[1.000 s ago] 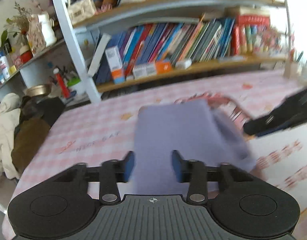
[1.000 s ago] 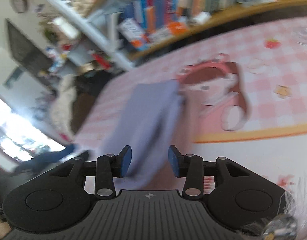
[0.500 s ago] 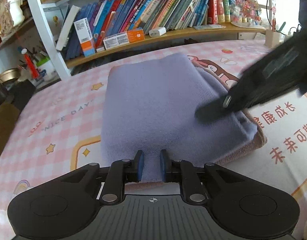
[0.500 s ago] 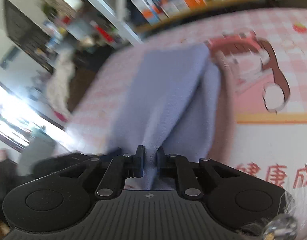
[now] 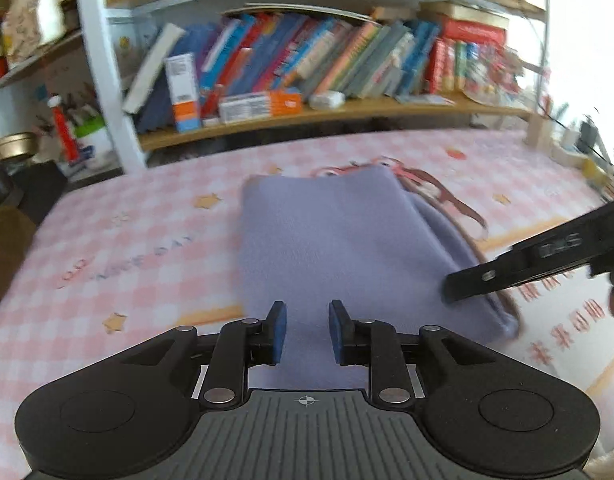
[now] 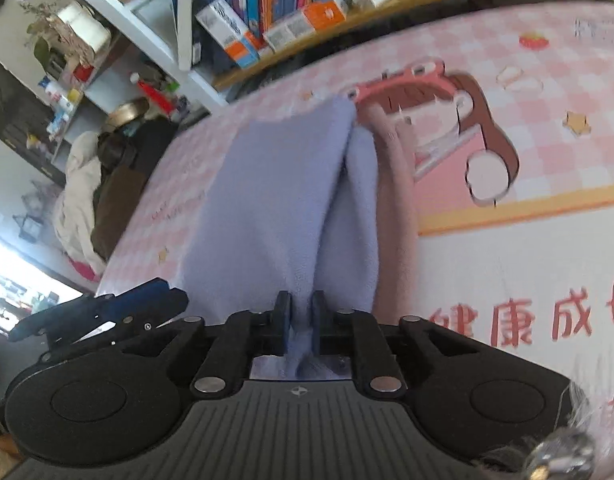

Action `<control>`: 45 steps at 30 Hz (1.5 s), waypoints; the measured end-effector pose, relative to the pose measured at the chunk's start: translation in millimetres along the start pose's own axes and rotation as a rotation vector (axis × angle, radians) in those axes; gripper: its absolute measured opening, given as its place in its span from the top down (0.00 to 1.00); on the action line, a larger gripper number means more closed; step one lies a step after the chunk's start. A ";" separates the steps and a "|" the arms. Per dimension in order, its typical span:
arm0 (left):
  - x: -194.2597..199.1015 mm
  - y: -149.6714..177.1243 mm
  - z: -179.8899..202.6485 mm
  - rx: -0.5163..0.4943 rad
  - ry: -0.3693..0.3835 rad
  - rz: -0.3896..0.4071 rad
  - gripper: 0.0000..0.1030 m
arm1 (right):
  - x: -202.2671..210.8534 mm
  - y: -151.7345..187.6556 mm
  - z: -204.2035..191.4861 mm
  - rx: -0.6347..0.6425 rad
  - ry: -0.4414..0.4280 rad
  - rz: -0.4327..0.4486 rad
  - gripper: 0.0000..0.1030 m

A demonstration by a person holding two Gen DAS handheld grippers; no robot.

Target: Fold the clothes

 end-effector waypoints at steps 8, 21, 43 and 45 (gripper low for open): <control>-14.2 -7.9 -12.0 0.016 0.082 0.034 0.77 | -17.7 -6.9 -9.0 0.008 0.024 -0.006 0.86; -32.1 -9.0 -6.3 -0.029 0.199 -0.015 0.77 | -16.2 5.1 7.9 -0.034 0.069 0.064 0.90; 14.3 -11.9 -18.9 -0.056 0.142 0.062 0.41 | 24.2 23.0 -42.6 0.147 0.345 0.221 0.47; 19.0 -10.5 -21.0 -0.053 0.124 0.066 0.33 | 28.8 26.8 -44.3 0.160 0.381 0.236 0.40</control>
Point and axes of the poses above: each gripper's, at about its wrist camera, not at the fingertips, and x roughly against the way its jaws point, z to its right, y to its underside, the point moved 3 cm from there along -x, roughly the way its jaws point, and after that the axes turned 1 degree about -y, right-handed, at the moved point
